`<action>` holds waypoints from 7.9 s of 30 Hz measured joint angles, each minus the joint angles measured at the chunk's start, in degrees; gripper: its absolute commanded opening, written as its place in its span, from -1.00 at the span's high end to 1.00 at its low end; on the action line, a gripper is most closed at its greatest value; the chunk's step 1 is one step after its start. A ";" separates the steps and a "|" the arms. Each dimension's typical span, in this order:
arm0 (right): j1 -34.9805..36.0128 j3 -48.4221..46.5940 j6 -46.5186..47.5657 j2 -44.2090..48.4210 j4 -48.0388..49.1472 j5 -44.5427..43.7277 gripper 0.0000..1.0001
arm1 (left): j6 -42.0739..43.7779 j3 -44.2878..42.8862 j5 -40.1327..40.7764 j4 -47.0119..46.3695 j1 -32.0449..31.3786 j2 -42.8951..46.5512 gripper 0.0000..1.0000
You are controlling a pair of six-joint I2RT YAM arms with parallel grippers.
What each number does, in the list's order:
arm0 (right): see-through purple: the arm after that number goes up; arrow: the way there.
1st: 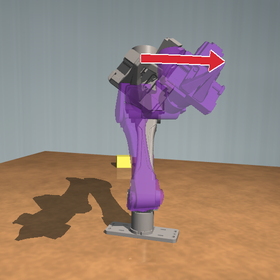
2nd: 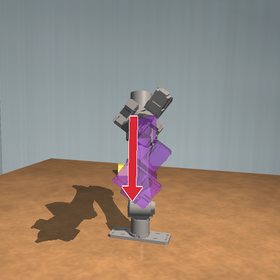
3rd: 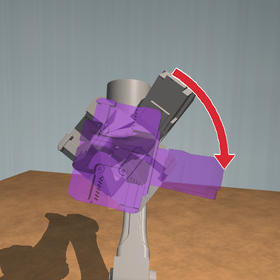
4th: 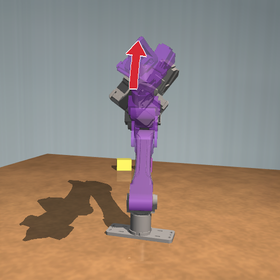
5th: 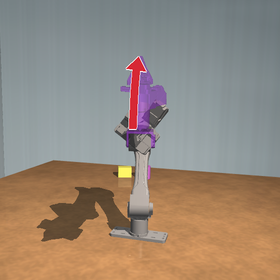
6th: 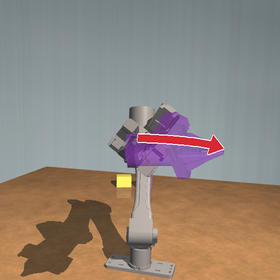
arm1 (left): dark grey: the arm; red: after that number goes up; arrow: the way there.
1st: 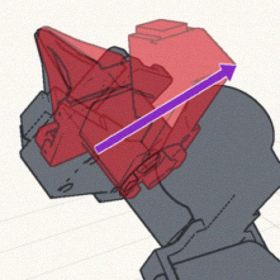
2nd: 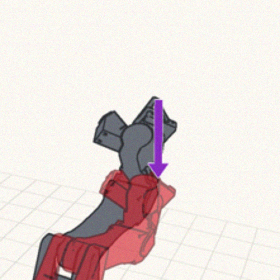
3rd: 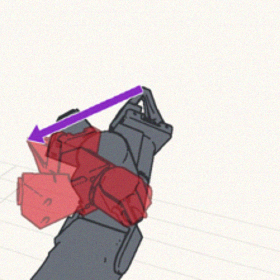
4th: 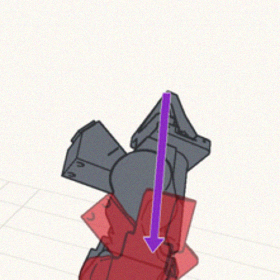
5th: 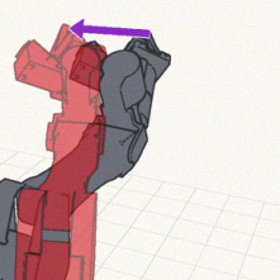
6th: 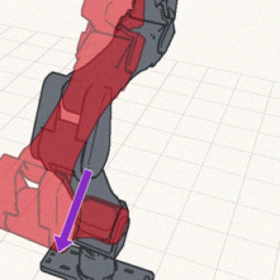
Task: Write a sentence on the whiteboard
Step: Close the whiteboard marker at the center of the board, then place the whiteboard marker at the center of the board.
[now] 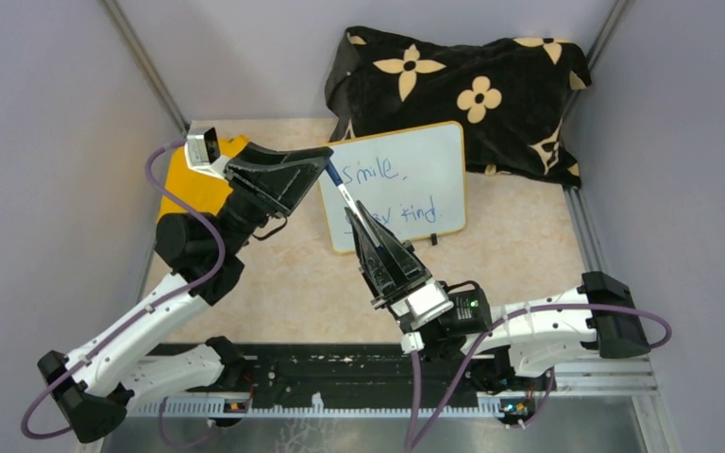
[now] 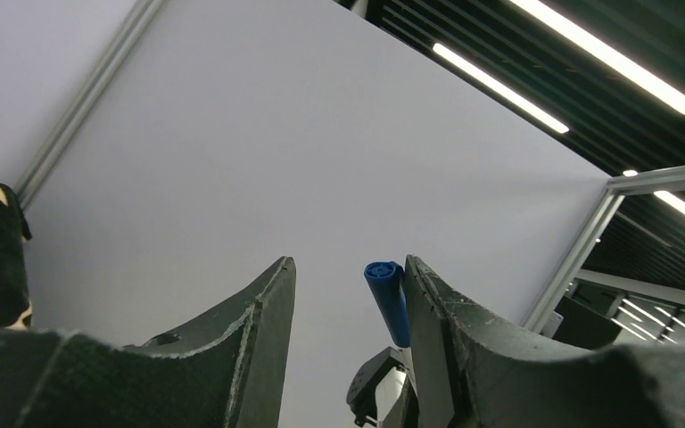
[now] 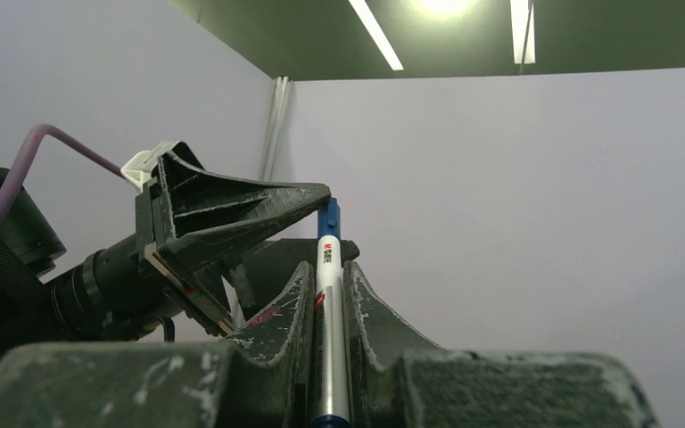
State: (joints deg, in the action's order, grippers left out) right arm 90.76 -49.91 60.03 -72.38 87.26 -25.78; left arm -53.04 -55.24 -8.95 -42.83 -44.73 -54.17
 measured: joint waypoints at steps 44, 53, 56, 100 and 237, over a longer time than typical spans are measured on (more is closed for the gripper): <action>0.04 0.00 2.51 -0.44 1.01 -0.48 1.00 | -8.52 0.96 -13.27 -10.05 0.81 -4.70 1.00; 0.04 0.00 3.74 -0.42 1.36 -1.44 1.00 | -11.15 1.14 -12.35 -13.38 -0.33 -7.04 1.00; 0.04 0.00 4.07 -0.33 1.40 -1.42 1.00 | -11.06 1.20 -11.23 -13.57 -1.16 -7.19 1.00; 0.13 0.00 1.88 -0.92 0.81 -1.44 1.00 | -0.31 2.71 -7.06 -5.42 -4.37 -1.92 1.00; -17.11 7.30 -74.88 20.98 -81.31 11.54 1.00 | 22.77 13.20 -7.72 35.06 -3.76 12.07 -0.20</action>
State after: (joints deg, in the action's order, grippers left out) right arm 73.65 -42.61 -14.85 -51.40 5.96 -14.24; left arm -30.26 -42.04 -16.67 -7.77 -48.49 -42.11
